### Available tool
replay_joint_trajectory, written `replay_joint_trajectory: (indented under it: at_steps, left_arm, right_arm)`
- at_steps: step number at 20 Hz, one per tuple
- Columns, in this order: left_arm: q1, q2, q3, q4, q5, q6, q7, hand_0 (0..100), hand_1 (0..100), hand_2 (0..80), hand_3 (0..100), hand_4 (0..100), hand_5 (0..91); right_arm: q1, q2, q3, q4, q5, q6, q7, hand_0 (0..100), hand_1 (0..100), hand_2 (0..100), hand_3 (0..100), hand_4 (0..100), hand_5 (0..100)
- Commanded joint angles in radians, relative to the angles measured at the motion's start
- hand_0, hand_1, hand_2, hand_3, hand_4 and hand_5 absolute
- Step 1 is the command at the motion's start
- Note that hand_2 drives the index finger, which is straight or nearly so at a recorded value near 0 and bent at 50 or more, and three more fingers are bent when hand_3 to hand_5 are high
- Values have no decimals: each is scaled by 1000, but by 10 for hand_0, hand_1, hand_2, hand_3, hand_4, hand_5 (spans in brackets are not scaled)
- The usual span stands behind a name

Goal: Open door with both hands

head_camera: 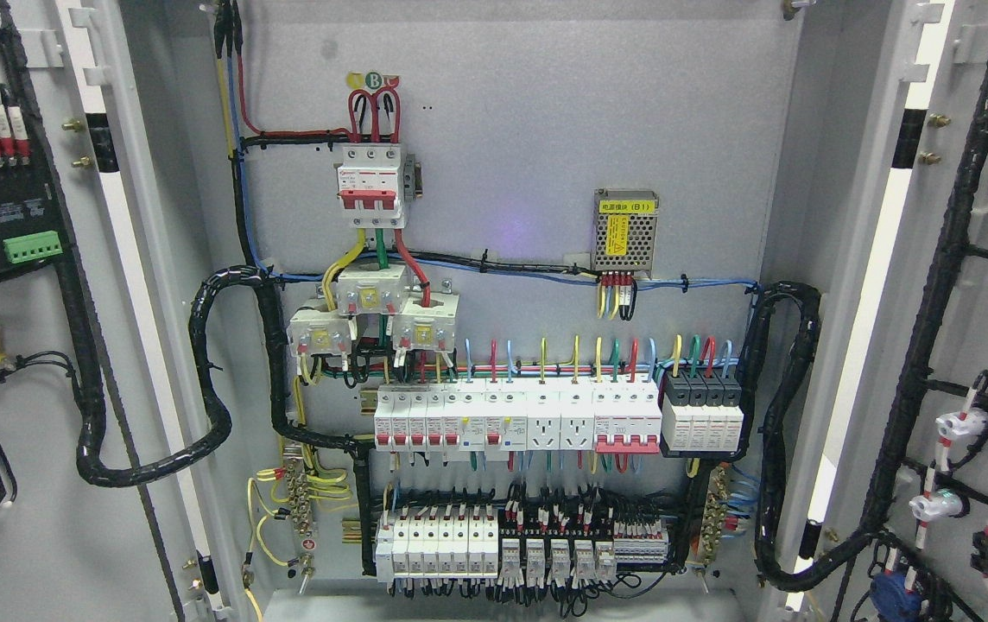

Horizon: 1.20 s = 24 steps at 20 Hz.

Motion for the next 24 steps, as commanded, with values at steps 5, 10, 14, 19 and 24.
replay_joint_trajectory:
  at_steps: [5,10,14,19,24]
  left_arm:
    - [-70,65,20,236,2,-598,0,120,389,0,0,0,0]
    - [-96,74,18,270,6,-598,0,120,389,0,0,0,0]
    - [-96,71,15,258,6,-598,0,120,389,0,0,0,0]
    - [-70,39,15,175,7,-583,0,120,389,0,0,0,0]
    - [-29,-5,7,60,7,-551,0,120,389,0,0,0,0]
  right_arm:
    - [25,5,-16,14,-12,3,-1,120,389,0,0,0,0]
    - [28,7,-30,26,-13,3,-3,120,389,0,0,0,0]
    - [32,7,-30,34,-15,3,-1,120,389,0,0,0,0]
    - [46,-1,-13,8,-21,0,0,120,389,0,0,0,0]
    - [48,-13,29,-15,-21,-19,11,120,389,0,0,0,0]
